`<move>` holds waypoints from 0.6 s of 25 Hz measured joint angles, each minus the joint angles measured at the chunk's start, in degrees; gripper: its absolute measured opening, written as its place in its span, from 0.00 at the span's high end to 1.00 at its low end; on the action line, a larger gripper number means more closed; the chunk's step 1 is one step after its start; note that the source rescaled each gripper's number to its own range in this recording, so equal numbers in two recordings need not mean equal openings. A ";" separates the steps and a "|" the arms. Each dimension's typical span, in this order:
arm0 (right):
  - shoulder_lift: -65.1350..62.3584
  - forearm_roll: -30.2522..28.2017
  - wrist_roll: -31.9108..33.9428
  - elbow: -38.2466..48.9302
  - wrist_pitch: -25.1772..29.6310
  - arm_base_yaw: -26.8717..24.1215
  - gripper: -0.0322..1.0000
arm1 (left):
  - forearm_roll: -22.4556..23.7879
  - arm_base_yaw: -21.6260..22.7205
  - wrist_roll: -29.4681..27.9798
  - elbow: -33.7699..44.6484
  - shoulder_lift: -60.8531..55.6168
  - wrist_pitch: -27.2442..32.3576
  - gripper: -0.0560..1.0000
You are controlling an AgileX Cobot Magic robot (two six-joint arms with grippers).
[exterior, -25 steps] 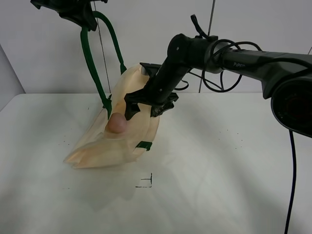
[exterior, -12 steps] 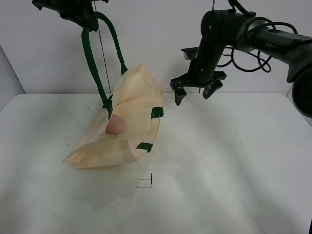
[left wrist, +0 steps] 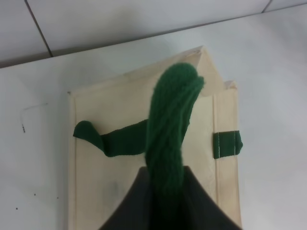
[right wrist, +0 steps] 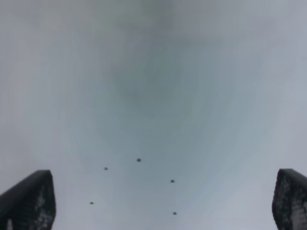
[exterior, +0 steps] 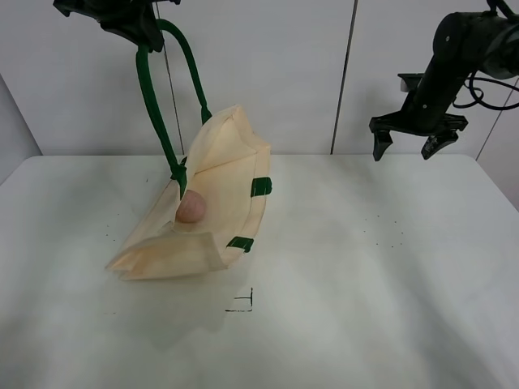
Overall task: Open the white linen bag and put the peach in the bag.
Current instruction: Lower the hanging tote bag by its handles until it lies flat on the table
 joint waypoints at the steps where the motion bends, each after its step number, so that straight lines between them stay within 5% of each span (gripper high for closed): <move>1: -0.05 0.00 0.00 0.00 0.00 -0.52 0.00 | 0.00 0.00 0.00 0.00 0.00 0.00 0.95; 7: -5.41 0.00 -1.16 7.15 -0.05 -1.69 0.00 | 0.00 0.00 0.00 0.00 0.00 0.00 0.95; 15: -29.05 0.23 -2.16 33.55 -0.11 -1.38 0.00 | -0.02 0.00 0.00 0.00 0.00 0.00 0.95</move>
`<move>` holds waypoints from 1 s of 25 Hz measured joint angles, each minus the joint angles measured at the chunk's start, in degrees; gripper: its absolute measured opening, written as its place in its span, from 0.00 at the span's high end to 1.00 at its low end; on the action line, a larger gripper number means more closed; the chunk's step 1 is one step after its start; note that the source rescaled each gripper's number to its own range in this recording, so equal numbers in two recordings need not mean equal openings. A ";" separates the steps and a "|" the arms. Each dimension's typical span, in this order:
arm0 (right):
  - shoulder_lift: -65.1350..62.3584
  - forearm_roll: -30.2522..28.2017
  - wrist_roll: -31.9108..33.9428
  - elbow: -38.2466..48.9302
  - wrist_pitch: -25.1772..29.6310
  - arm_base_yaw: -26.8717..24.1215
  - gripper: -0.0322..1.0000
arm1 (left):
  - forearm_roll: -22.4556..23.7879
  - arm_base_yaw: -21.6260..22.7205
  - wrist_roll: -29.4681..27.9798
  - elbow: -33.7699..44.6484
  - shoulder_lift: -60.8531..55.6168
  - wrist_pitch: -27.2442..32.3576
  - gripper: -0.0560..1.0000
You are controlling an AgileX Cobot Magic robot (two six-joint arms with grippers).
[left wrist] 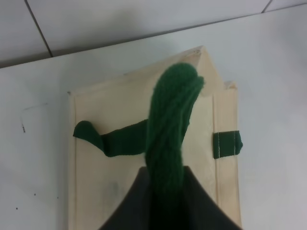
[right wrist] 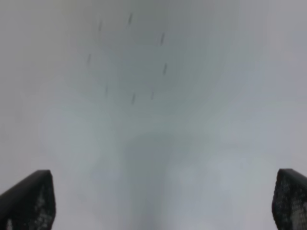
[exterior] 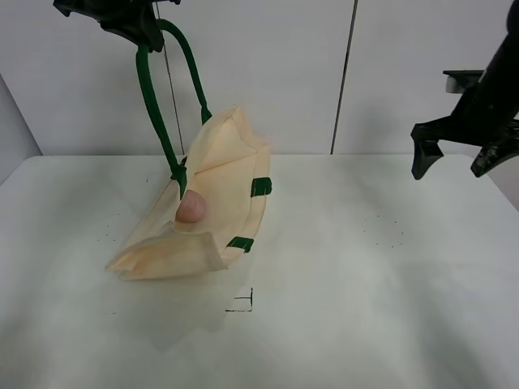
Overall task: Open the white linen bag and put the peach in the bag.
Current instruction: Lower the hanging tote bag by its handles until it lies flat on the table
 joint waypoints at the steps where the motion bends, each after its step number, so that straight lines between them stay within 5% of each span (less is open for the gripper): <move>1: -3.77 0.00 -0.06 3.92 0.06 0.06 0.00 | 0.00 0.00 0.00 0.00 0.00 0.00 0.95; 15: -59.95 0.00 -0.23 48.53 -2.39 0.14 0.00 | 0.00 0.00 0.06 0.00 0.00 0.00 0.95; 25: -94.14 -2.78 1.00 57.70 -10.21 0.14 0.00 | 0.00 0.00 0.07 0.00 0.00 0.00 0.95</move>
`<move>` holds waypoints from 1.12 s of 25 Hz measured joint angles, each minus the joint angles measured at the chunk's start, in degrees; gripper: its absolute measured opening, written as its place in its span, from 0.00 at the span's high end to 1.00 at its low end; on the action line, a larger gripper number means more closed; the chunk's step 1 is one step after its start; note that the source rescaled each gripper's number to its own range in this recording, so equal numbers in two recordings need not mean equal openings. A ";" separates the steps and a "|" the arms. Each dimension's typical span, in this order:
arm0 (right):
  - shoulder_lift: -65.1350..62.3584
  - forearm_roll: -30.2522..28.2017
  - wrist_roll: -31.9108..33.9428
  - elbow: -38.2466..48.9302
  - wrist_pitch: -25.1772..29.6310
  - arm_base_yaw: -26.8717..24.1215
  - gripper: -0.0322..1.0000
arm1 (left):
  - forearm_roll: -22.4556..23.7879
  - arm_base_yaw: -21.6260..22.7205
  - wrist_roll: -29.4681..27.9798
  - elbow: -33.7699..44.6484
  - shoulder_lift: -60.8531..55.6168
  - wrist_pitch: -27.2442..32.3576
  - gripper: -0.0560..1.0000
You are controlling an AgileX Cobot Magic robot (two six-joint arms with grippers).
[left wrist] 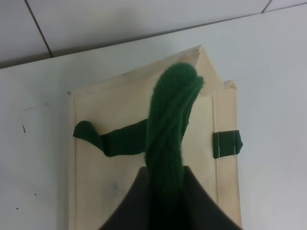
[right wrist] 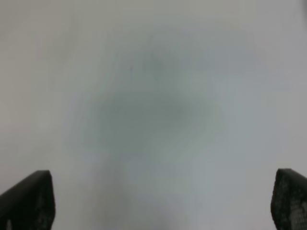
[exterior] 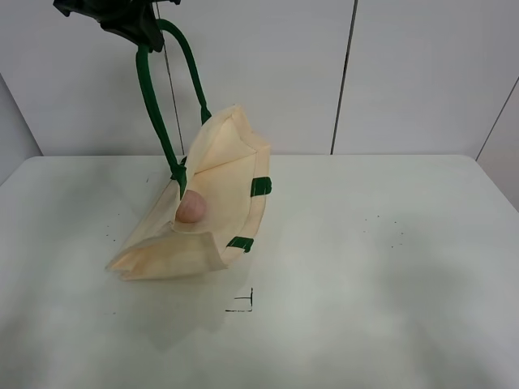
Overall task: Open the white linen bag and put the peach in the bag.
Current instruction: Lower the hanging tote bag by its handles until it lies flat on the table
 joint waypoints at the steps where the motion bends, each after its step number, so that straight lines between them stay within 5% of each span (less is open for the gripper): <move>1: -1.85 -0.38 0.76 0.07 0.00 0.00 0.00 | 0.00 0.00 0.00 0.00 0.00 0.00 0.95; 11: -6.01 -0.87 1.18 0.07 0.00 0.00 0.00 | 0.00 0.00 0.05 0.43 0.93 0.00 0.95; 21: -6.01 -0.87 1.18 0.07 0.00 0.00 0.00 | -0.45 0.00 1.23 11.88 11.52 -4.00 0.92; 23: -6.01 -0.87 1.18 0.07 0.00 0.00 0.00 | -0.65 0.00 1.36 13.21 13.79 -4.88 0.79; 28: -6.01 -0.87 1.18 0.07 0.00 0.00 0.00 | -1.62 0.00 1.36 15.06 16.67 -5.49 0.15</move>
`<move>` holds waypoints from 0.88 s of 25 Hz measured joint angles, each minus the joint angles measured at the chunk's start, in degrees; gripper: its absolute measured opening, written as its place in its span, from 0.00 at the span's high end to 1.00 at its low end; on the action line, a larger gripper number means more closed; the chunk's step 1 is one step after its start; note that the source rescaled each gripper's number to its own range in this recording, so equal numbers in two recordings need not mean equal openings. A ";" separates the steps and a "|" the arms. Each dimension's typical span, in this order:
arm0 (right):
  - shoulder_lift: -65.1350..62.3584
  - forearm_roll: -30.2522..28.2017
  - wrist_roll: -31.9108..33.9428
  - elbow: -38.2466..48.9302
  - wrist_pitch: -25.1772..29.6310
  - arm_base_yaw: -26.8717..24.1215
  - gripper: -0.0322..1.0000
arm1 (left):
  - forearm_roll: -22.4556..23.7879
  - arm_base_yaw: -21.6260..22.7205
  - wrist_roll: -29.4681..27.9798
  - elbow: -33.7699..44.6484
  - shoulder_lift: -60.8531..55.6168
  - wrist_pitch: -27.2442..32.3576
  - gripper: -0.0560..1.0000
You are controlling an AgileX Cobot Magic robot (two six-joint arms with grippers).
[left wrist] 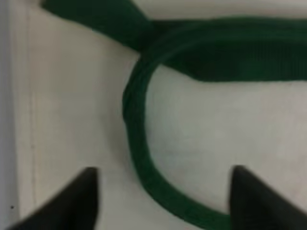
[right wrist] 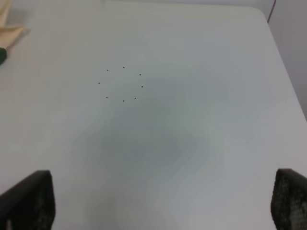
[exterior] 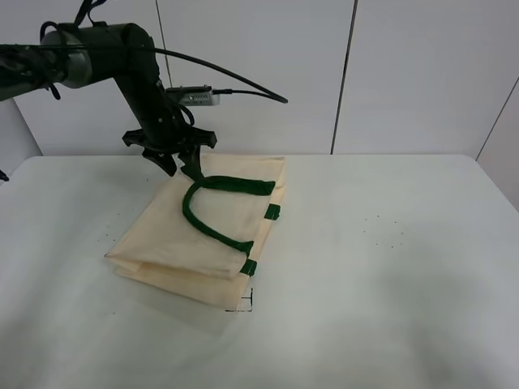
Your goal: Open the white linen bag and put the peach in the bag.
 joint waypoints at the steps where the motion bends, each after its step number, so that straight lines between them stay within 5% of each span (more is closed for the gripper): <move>1: 0.00 0.00 0.00 0.00 0.00 0.00 0.00 | 0.56 0.00 0.00 0.04 0.07 -0.04 0.10; 9: 0.00 0.00 0.00 0.00 0.00 0.00 0.00 | 7.64 1.73 -2.50 0.04 0.07 1.52 0.00; 22: 0.00 0.00 0.00 0.00 0.00 0.00 0.00 | 8.71 18.13 -1.99 1.02 -0.63 4.26 0.00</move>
